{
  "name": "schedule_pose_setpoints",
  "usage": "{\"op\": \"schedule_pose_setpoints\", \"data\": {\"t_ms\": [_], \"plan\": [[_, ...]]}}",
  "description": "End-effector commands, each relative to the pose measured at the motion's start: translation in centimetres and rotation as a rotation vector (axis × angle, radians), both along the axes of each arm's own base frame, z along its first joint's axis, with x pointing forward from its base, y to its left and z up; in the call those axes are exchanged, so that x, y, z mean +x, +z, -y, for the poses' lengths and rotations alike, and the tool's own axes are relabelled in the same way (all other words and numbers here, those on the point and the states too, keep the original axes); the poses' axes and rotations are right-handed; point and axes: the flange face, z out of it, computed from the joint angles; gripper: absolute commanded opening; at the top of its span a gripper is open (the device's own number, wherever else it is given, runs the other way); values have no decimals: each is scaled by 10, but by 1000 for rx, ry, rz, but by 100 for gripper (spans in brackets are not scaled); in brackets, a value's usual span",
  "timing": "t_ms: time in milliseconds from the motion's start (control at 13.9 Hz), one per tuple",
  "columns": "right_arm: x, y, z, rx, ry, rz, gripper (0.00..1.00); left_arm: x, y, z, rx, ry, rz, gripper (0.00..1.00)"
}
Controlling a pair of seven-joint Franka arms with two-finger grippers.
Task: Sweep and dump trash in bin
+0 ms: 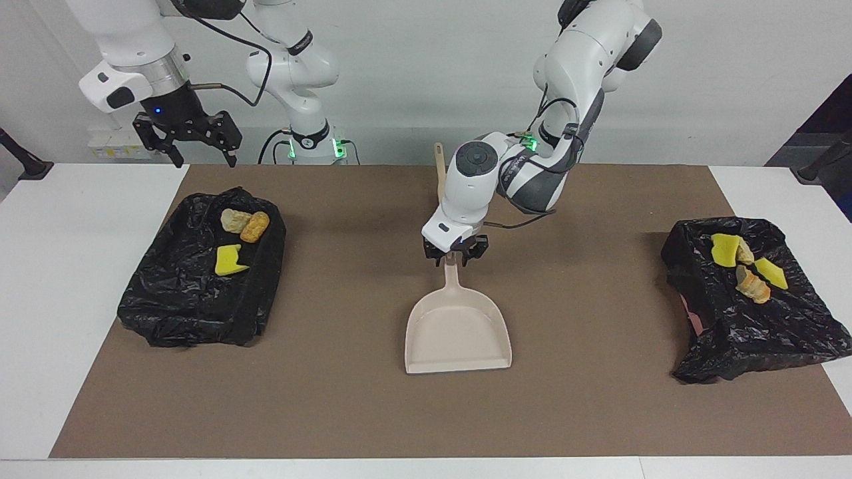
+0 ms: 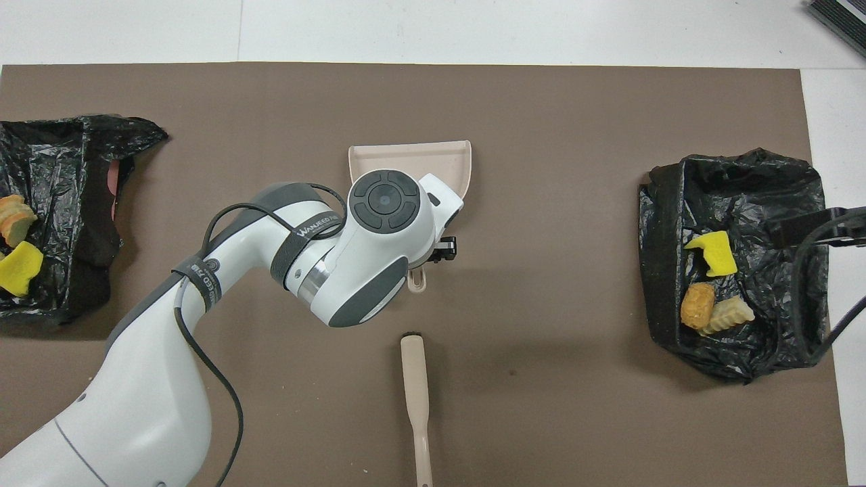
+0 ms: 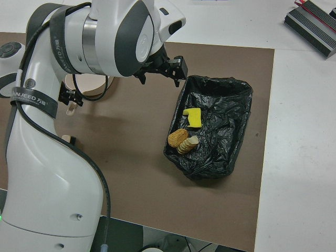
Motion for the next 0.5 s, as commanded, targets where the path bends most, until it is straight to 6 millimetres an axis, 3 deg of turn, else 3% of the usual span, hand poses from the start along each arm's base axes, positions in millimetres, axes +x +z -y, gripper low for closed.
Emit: {"op": "schedule_pose_setpoints", "data": {"t_ms": [0, 216, 431], "plan": [[-2, 1, 2, -9, 25, 9, 100, 0, 35, -30, 88, -53, 18, 100], [-2, 1, 2, -9, 25, 9, 100, 10, 54, -86, 169, -100, 26, 100], [-3, 2, 2, -7, 25, 11, 100, 3, 86, -133, 173, -106, 48, 100]]}}
